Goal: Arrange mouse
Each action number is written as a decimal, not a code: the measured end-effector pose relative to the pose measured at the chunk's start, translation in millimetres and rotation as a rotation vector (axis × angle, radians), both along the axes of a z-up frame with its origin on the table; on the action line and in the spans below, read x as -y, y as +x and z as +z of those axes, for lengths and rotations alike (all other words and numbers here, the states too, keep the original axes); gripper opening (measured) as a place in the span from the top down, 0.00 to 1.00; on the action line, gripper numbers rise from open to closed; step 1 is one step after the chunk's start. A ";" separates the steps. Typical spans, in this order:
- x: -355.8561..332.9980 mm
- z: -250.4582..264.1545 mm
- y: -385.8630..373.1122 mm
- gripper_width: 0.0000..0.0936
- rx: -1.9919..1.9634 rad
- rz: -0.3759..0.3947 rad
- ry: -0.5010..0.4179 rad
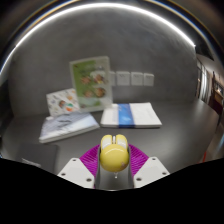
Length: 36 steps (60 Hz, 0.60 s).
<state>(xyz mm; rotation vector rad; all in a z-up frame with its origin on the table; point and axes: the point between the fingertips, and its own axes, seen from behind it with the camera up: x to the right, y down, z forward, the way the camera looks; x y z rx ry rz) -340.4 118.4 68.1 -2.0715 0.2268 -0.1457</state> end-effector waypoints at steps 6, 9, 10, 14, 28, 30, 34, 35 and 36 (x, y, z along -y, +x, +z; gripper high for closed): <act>13.4 36.3 -121.0 0.59 0.007 0.058 0.083; 15.8 41.0 -165.0 0.59 -0.013 0.093 0.103; 16.9 40.4 -187.7 0.59 -0.023 0.105 0.105; 20.6 22.1 -266.3 0.59 -0.040 0.147 0.076; 34.0 -85.8 -356.2 0.59 -0.030 0.168 -0.116; 36.0 -94.4 -356.7 0.59 -0.027 0.161 -0.135; 33.8 -97.9 -356.4 0.59 -0.006 0.150 -0.131; 33.9 -98.6 -356.0 0.59 -0.004 0.147 -0.136; 33.8 -99.1 -355.7 0.58 -0.004 0.143 -0.139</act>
